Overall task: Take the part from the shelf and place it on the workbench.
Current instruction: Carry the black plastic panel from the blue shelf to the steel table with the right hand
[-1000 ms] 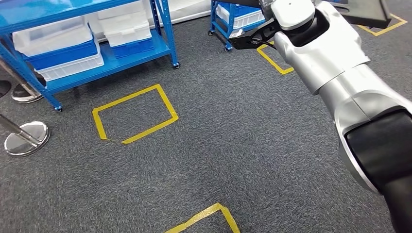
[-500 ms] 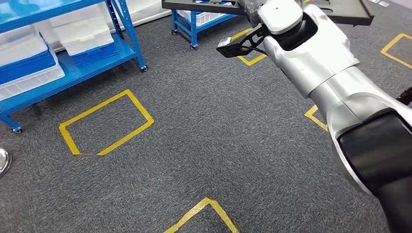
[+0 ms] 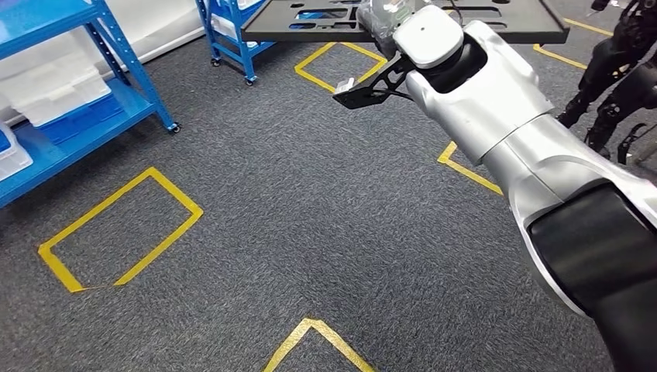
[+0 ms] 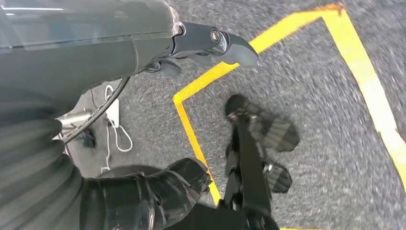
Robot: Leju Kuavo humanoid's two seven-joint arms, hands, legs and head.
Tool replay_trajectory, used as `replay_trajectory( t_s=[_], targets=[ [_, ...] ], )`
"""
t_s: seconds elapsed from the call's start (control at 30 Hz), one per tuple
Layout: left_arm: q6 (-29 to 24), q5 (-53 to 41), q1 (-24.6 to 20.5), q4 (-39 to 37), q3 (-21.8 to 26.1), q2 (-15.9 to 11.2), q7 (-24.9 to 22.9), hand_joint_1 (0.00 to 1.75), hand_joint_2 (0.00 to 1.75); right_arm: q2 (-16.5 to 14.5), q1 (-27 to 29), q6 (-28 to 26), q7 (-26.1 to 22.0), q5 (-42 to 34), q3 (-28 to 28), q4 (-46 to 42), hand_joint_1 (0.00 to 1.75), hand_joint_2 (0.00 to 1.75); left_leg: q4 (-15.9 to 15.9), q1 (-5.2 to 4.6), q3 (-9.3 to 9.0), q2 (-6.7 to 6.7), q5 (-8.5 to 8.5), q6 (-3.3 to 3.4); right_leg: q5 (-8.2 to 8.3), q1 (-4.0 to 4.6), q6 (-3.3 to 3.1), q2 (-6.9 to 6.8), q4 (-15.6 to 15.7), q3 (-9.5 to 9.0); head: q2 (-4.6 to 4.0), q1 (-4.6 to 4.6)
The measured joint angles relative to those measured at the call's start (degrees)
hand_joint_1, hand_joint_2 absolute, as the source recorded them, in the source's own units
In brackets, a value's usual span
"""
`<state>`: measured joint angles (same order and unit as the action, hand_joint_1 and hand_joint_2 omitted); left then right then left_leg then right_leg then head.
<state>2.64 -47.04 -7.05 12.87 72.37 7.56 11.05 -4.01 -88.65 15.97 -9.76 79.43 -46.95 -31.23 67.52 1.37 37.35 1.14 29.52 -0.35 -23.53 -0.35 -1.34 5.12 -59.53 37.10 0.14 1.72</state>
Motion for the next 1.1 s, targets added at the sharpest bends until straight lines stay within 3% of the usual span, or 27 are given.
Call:
replay_trajectory(
  t_s=[0.07,0.1,0.17,0.2,0.23,0.3,0.33,0.4,0.43,0.5,0.53,0.6,0.63,0.7,0.77,0.83,0.9,0.93,0.97,1.03,1.1],
  targets=[
    [0.10,-0.18,0.08,0.00,0.00,-0.02,0.06,0.00,1.75,-0.21,0.40,-0.07,-0.50,-1.50,-0.73,-0.87,1.75,1.75,-6.10,0.19,-2.56,2.48,-2.47,0.29,-0.02,-0.04,0.35,1.57,-0.42,0.37,0.01,-0.03],
    [0.13,-0.26,0.05,0.00,0.00,-0.03,0.08,0.00,1.75,-0.28,0.77,-0.07,-0.55,-2.24,-1.09,-1.46,1.75,1.75,-7.29,0.18,-3.14,3.19,-2.46,0.39,0.08,-0.16,0.65,2.25,-0.48,0.64,0.01,-0.04],
    [0.20,-0.39,-0.23,-0.01,0.00,-0.02,0.12,0.00,1.75,-0.20,1.59,0.06,-0.55,-3.47,-1.90,-2.66,1.75,1.75,-8.00,0.12,-3.60,2.42,-2.30,0.65,0.52,-0.34,1.42,3.69,-0.26,1.03,0.02,-0.04],
    [0.23,-0.44,-0.36,-0.02,0.01,0.02,0.14,0.00,1.75,-0.06,1.88,0.17,-0.55,-3.91,-2.32,-3.22,1.75,1.75,-8.33,0.18,-3.75,1.66,-2.51,0.93,0.49,-0.24,1.72,3.30,-0.30,1.18,0.02,-0.07],
    [0.25,-0.49,-0.42,-0.03,0.01,0.03,0.17,0.00,1.75,0.06,2.02,0.28,-0.55,-4.35,-2.68,-3.70,1.75,1.75,-8.65,0.28,-3.91,0.84,-2.72,1.32,-0.05,-0.07,1.97,1.97,-1.04,1.60,0.02,-0.19],
    [0.26,-0.67,-0.35,-0.06,0.03,0.03,0.24,0.00,1.75,0.10,2.04,0.39,-0.58,-5.45,-3.46,-4.71,1.75,1.75,-9.09,0.24,-4.17,-0.82,-2.93,2.00,-2.85,0.05,2.30,-2.21,-5.88,3.84,0.01,-0.47],
    [0.26,-0.76,-0.28,-0.07,0.04,-0.01,0.27,0.00,1.75,0.05,2.10,0.40,-0.62,-5.99,-3.89,-5.15,1.75,1.75,-9.10,0.11,-4.22,-1.57,-2.87,2.21,-4.60,-0.10,2.46,-3.66,-9.56,5.54,0.01,-0.57],
    [0.26,-0.89,-0.23,-0.07,0.07,-0.04,0.31,0.00,1.75,-0.01,2.44,0.42,-0.70,-6.70,-4.70,-5.76,1.75,1.75,-9.06,-0.08,-4.35,-3.10,-2.70,2.37,-6.25,-0.46,2.72,-4.67,-15.06,8.13,0.01,-0.58],
    [0.26,-0.89,-0.24,-0.07,0.08,-0.04,0.33,0.00,1.75,0.00,2.60,0.44,-0.71,-6.86,-5.02,-5.94,1.75,1.75,-9.04,-0.11,-4.45,-3.83,-2.59,2.37,-5.65,-0.56,2.76,-4.90,-15.15,8.15,0.01,-0.59],
    [0.27,-0.90,-0.24,-0.07,0.10,-0.03,0.35,0.00,1.75,0.00,2.72,0.46,-0.71,-7.03,-5.50,-6.36,1.75,1.75,-9.02,-0.17,-4.82,-5.18,-2.26,2.21,-2.17,-0.45,2.44,-6.01,-9.25,4.95,0.01,-0.59],
    [0.28,-0.90,-0.21,-0.07,0.11,-0.01,0.36,0.00,1.75,-0.01,2.67,0.46,-0.71,-7.06,-5.69,-6.62,1.75,1.75,-9.01,-0.29,-5.02,-5.83,-2.05,2.03,-0.83,0.03,2.07,-7.68,-5.35,2.81,0.01,-0.59],
    [0.30,-0.91,-0.15,-0.07,0.13,0.04,0.37,0.00,1.75,-0.11,2.59,0.46,-0.72,-7.10,-5.94,-7.13,1.75,1.75,-9.02,-0.57,-5.33,-7.06,-1.68,1.54,0.29,1.03,1.25,-10.04,-0.43,0.35,0.01,-0.58],
    [0.31,-0.92,-0.15,-0.07,0.14,0.06,0.37,0.00,1.75,-0.12,2.59,0.48,-0.72,-7.12,-6.08,-7.30,1.75,1.75,-9.10,-0.72,-5.44,-7.77,-1.54,1.27,0.09,1.43,0.99,-10.32,0.17,0.21,0.01,-0.57],
    [0.31,-0.93,-0.23,-0.07,0.16,0.09,0.38,0.00,1.75,-0.12,2.62,0.55,-0.73,-7.22,-6.37,-7.53,1.75,1.75,-9.12,-0.68,-5.71,-8.66,-1.09,0.76,0.32,1.34,0.54,-8.67,0.69,0.19,0.01,-0.56],
    [0.31,-0.96,-0.16,-0.08,0.19,0.06,0.38,0.00,1.75,-0.12,2.56,0.68,-0.65,-7.38,-6.58,-7.86,1.75,1.75,-6.94,-0.41,-4.98,-6.26,0.75,0.42,0.67,0.94,-0.08,-7.26,1.41,-0.18,0.00,-0.54],
    [0.30,-0.99,0.16,-0.09,0.26,0.04,0.34,0.00,1.75,-0.16,2.49,0.96,-0.45,-7.74,-6.74,-8.14,1.75,1.75,-0.52,-0.23,-2.08,-2.76,4.21,0.21,0.81,0.72,-0.57,-5.85,1.66,-0.32,0.00,-0.51],
    [0.28,-1.03,0.55,-0.09,0.34,0.02,0.28,0.00,1.75,-0.17,2.49,1.31,-0.24,-8.59,-7.05,-8.40,1.75,1.75,6.08,-0.17,1.27,-1.67,6.29,-0.11,0.79,0.69,-0.74,-4.01,1.45,-0.25,0.01,-0.51],
    [0.26,-1.04,0.66,-0.09,0.39,-0.01,0.26,0.00,1.75,-0.13,2.47,1.43,-0.12,-9.09,-7.23,-8.60,1.75,1.75,6.95,-0.09,1.94,-1.53,5.70,-0.30,0.73,0.60,-0.71,-2.98,1.23,-0.21,0.01,-0.51],
    [0.26,-1.05,0.69,-0.09,0.42,-0.07,0.25,0.00,1.75,-0.05,2.39,1.49,0.05,-9.56,-7.39,-8.81,1.75,1.75,5.62,0.06,1.61,-1.44,4.02,-0.48,0.62,0.46,-0.58,-2.00,0.92,-0.18,0.02,-0.51],
    [0.27,-1.06,0.68,-0.09,0.46,-0.16,0.25,0.00,1.75,0.17,2.05,1.51,0.45,-10.19,-7.58,-9.15,1.75,1.75,-0.91,0.56,-1.00,-0.03,-0.13,-0.86,0.14,0.08,-0.05,-0.28,0.03,-0.01,0.02,-0.51],
    [0.28,-1.08,0.66,-0.10,0.51,-0.19,0.26,0.00,1.75,0.51,1.38,1.54,0.74,-10.46,-7.66,-9.35,1.75,1.75,-5.78,0.92,-3.06,2.34,-1.49,-0.85,-0.20,-0.15,0.70,1.25,-1.09,0.73,0.01,-0.52]
  ],
)
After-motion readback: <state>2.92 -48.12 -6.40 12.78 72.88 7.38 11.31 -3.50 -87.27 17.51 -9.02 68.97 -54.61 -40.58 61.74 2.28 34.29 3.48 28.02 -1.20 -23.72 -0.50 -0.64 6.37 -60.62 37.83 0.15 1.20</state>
